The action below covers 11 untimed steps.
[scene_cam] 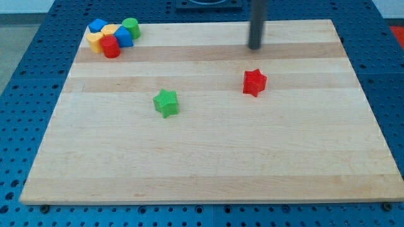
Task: Slide the red star upwards of the board
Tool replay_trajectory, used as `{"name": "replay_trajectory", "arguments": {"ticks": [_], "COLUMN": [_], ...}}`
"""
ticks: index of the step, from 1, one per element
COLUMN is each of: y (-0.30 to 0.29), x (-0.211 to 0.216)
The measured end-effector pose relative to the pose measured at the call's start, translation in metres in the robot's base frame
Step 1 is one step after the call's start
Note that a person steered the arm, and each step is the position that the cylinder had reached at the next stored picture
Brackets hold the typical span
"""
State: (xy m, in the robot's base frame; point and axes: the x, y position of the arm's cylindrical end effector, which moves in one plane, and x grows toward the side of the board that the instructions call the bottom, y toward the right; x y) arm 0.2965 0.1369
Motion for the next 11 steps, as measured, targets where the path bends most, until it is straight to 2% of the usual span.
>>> {"name": "replay_trajectory", "arguments": {"ticks": [1, 2, 3, 4, 5, 6, 7, 8, 9, 10, 11], "y": [0.057, 0.034, -0.015, -0.064, -0.088, -0.096, -0.075, -0.081, -0.121, -0.128, -0.109], "x": [0.062, 0.098, 0.111, 0.110, 0.110, 0.105, 0.099, 0.079, 0.072, 0.068, 0.065]}}
